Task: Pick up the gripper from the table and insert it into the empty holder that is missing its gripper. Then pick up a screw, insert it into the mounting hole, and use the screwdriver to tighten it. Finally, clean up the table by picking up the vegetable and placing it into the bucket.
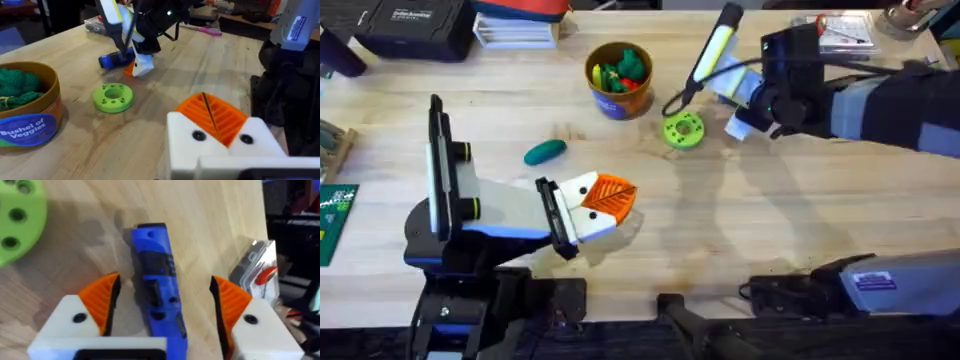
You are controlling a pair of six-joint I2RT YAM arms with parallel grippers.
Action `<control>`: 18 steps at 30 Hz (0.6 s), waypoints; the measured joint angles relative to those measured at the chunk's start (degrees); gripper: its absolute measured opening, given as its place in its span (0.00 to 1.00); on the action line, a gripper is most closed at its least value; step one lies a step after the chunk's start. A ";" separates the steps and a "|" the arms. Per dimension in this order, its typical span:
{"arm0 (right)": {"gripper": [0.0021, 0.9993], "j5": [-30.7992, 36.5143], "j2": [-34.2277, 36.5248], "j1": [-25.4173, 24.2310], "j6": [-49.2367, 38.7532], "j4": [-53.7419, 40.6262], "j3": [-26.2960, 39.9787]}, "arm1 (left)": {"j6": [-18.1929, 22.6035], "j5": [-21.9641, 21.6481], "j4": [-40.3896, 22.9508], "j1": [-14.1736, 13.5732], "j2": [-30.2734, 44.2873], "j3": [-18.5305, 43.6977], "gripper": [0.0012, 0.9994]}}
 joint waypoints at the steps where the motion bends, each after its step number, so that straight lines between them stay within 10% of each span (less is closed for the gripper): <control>1: 0.99 0.05 -0.37 0.00 1.13 -0.41 0.02 | 0.00 0.00 0.00 0.00 0.00 0.00 0.00; 13: 0.99 0.02 -12.41 0.09 19.58 -16.40 1.23 | 0.00 0.00 0.00 0.00 -0.02 0.00 0.01; 18: 0.99 0.03 -19.02 2.15 27.64 -27.81 4.88 | 0.07 -0.01 0.00 0.00 -0.01 0.00 0.47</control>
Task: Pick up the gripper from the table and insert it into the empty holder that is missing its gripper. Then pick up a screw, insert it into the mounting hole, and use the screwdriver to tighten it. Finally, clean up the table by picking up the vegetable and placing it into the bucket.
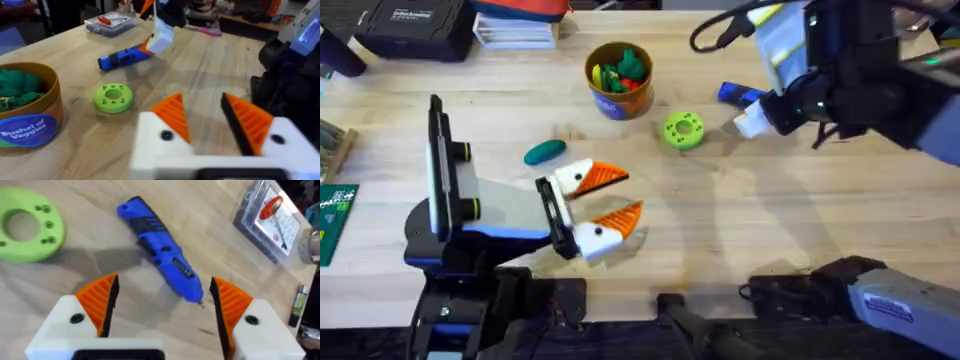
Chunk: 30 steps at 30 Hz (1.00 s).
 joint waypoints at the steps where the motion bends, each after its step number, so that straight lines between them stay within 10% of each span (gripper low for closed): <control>1: 0.99 0.01 -1.23 1.00 1.49 -2.72 0.89 | 0.07 -0.02 0.02 0.00 0.01 0.00 0.60; 5: 0.99 -0.01 -4.41 5.79 6.46 -10.84 3.58 | 0.06 -0.03 0.00 0.00 0.01 0.00 0.99; 16: 0.99 -0.03 -6.93 20.82 20.00 -14.18 4.55 | -0.05 -1.76 2.12 0.00 0.00 0.00 1.00; 21: 0.99 -3.51 -6.93 21.87 25.14 -14.17 4.56 | -7.11 -4.38 6.15 0.00 -0.01 0.47 1.00; 30: 0.99 -14.51 -6.93 21.87 26.72 -15.91 8.50 | -9.11 -22.08 -16.34 0.00 1.34 15.43 1.00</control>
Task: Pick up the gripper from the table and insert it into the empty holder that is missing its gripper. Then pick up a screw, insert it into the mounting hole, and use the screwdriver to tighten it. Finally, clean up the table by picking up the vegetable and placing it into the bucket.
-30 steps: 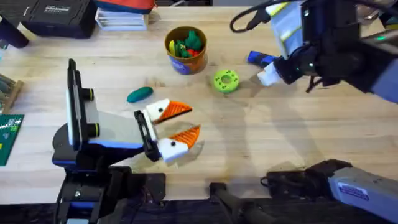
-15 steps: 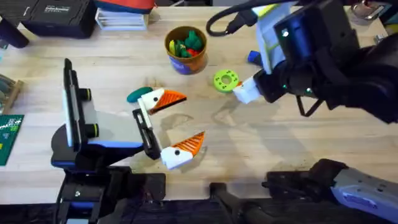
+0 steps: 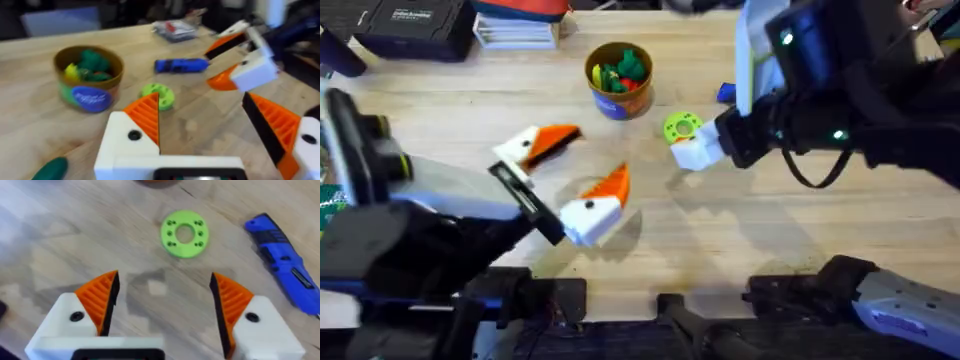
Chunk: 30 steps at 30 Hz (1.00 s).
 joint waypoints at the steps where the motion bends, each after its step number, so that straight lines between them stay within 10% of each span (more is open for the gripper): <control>1: 0.99 -1.06 0.00 0.00 0.05 0.00 0.89 | 0.46 -2.19 -2.19 0.00 1.10 1.76 1.00; 10: 0.99 -6.51 0.00 0.00 0.43 -0.81 4.93 | 11.06 -30.45 -22.73 0.00 28.84 23.90 1.00; 17: 0.99 -6.98 0.00 0.00 0.43 -1.66 4.93 | 21.12 -36.85 -24.10 0.00 47.72 29.31 1.00; 30: 0.99 -6.96 0.00 -0.02 -1.01 -2.97 4.93 | 26.47 -44.71 -20.60 0.00 65.72 29.31 1.00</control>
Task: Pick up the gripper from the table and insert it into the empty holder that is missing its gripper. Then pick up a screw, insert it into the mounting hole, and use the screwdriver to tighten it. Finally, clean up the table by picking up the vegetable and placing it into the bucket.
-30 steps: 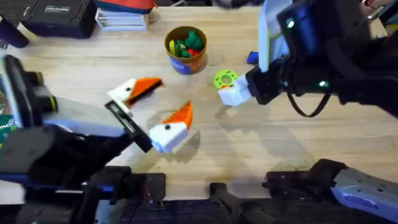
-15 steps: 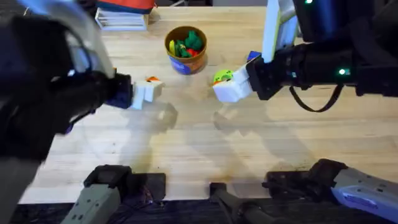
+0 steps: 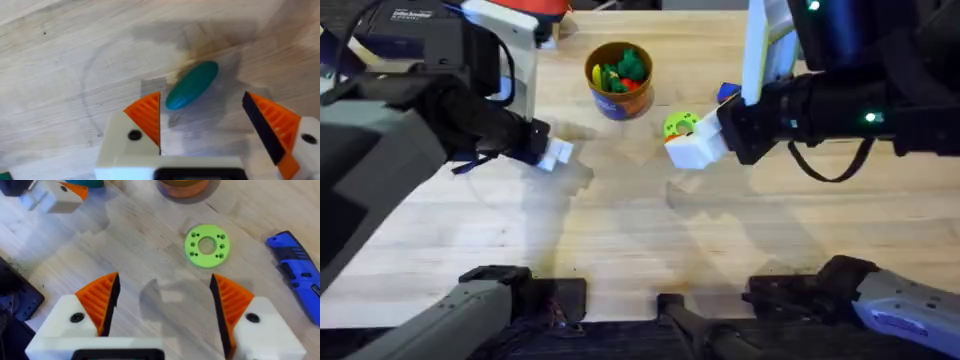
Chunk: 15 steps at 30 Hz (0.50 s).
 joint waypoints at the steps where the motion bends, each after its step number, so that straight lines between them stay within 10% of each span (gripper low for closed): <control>1: 0.99 0.00 0.00 -0.08 -0.14 0.00 0.00 | 1.45 -0.43 -0.09 0.00 1.05 0.00 1.00; 15: 0.99 -0.01 0.00 -3.26 -0.37 0.00 0.00 | 8.93 -2.08 4.71 0.00 10.58 0.01 1.00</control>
